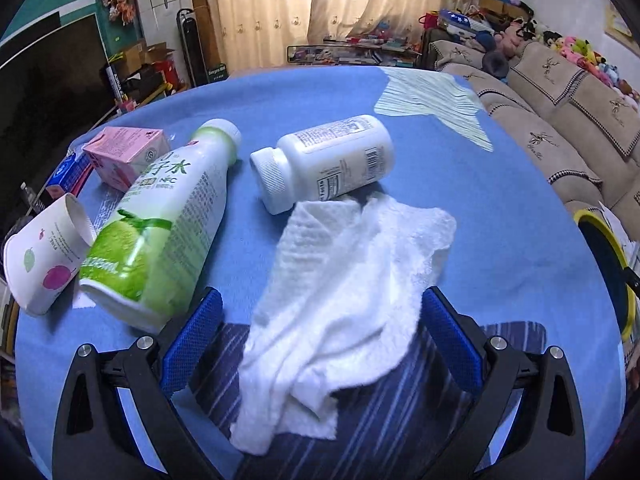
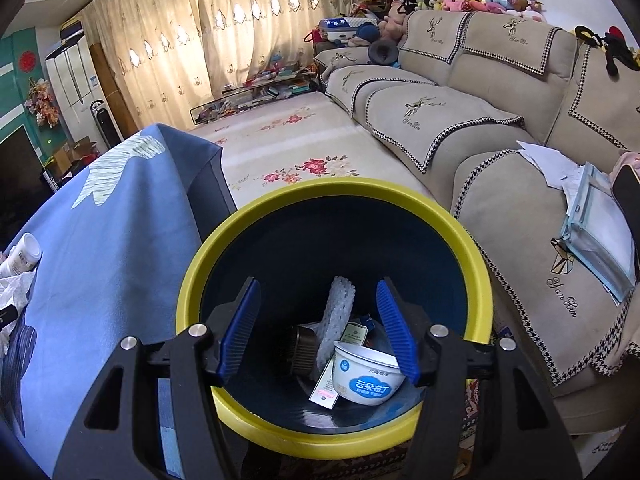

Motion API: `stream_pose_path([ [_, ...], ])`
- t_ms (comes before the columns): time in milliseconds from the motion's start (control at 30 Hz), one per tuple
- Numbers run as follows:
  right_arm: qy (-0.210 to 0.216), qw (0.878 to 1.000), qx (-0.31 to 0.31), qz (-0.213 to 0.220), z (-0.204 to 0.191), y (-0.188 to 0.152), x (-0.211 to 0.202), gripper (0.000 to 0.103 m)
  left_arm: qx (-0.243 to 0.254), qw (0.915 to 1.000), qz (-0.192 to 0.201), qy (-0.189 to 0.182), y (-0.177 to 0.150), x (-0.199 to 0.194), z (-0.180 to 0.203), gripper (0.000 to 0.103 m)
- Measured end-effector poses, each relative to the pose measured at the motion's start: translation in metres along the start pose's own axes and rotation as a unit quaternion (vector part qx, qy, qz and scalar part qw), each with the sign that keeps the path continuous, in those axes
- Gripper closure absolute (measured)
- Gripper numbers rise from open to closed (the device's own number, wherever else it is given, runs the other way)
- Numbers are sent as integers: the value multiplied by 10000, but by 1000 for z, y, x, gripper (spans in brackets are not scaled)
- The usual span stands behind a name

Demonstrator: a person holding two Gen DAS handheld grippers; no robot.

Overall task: Collect trash
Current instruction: 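Grasp the white tissue with the left gripper, then carry the white tissue over the bin and open the left gripper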

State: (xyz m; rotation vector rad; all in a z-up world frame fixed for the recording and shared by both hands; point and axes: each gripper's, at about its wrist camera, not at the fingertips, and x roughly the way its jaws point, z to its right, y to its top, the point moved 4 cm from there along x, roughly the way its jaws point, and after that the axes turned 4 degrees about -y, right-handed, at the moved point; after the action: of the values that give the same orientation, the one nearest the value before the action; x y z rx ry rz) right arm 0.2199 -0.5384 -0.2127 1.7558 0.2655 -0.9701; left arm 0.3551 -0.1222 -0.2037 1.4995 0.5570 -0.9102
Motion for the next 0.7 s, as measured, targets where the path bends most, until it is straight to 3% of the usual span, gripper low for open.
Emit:
stream_pose_path([
  [133,67,10000,0,-33,-4,0,2,45,2,9999,-72,-81,3,6,0,13],
  [333,134,9999,-10,-53,-7,-3,2,45,174,9998,-8,-131,6,5,15,39],
  [500,167,9999,14,-22,-4,-4,-4,45,160,9995,18,-268,7,1,23,75],
  [600,189,9998,35,27,-2,-4,-11,45,178,9993,14,-322,5,-3,28,85],
  [700,195,9998,47,77,1,-3,-18,45,287,9989,87,-363,4,-13,36,89],
])
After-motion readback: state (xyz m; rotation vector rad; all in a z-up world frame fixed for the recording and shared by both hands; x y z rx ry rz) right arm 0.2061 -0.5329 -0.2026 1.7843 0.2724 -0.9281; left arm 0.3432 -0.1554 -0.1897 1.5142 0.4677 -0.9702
